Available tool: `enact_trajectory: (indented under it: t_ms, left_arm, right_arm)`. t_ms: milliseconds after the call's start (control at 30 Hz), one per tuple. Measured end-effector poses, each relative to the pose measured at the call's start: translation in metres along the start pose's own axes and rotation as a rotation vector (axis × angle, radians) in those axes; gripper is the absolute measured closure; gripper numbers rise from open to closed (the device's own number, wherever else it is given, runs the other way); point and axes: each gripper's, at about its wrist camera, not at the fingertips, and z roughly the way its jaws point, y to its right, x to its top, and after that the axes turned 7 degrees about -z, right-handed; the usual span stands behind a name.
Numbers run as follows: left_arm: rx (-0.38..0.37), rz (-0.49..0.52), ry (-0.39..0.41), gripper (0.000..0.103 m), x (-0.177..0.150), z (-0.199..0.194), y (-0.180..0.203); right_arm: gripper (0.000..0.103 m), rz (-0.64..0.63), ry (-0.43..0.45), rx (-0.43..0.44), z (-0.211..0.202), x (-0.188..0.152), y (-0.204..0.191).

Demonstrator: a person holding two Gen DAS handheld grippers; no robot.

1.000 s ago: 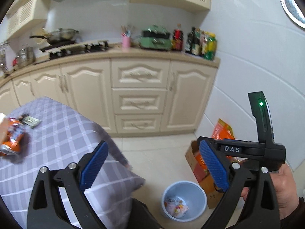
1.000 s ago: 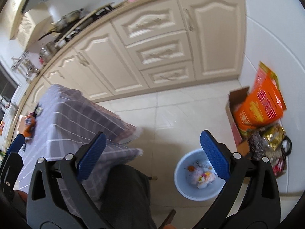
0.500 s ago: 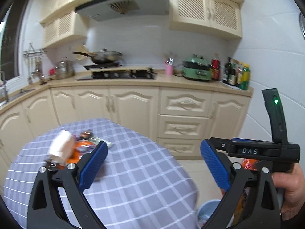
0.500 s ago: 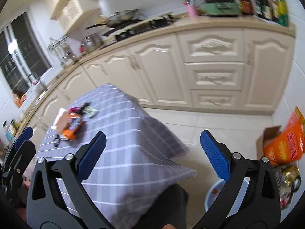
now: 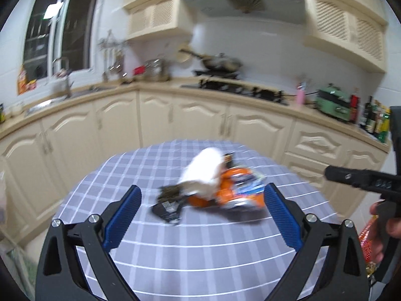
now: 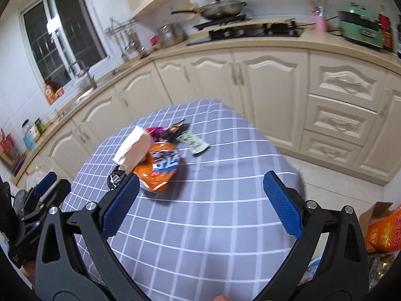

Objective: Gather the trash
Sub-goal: 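Return both tools to the table above the remaining trash, then grasp dark snack packet with left tool while right tool grasps Fanta can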

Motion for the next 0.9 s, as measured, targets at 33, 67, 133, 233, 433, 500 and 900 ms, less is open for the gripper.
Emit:
enact_trajectory:
  t_ms: [33,67,133,233,433,500,900]
  left_arm:
    - [0.016,-0.005,-0.015,0.007,0.0,0.006,-0.006]
    - [0.032,-0.008,-0.031,0.007,0.0,0.014,-0.014]
    - [0.064,-0.007,-0.065,0.007,-0.001,0.03,-0.028]
    - [0.088,0.011,-0.115,0.007,-0.003,0.054,-0.039]
    - [0.111,0.046,-0.264,0.007,-0.006,0.11,-0.051]
    - [0.086,0.026,-0.297,0.007,-0.004,0.122,-0.054]
    - [0.035,0.042,-0.39,0.067,-0.002,0.16,-0.048]
  right_arm:
    - [0.006,-0.006,-0.012,0.01,0.009,0.002,-0.005]
    - [0.006,-0.012,-0.025,0.019,0.018,0.003,-0.01]
    - [0.006,-0.019,-0.046,0.03,0.033,0.004,-0.017]
    - [0.006,-0.026,-0.085,0.04,0.057,0.006,-0.023]
    - [0.006,-0.037,-0.15,0.05,0.099,0.01,-0.029]
    - [0.006,-0.048,-0.172,0.048,0.112,0.013,-0.032]
    - [0.054,-0.105,-0.222,0.062,0.145,0.008,-0.052]
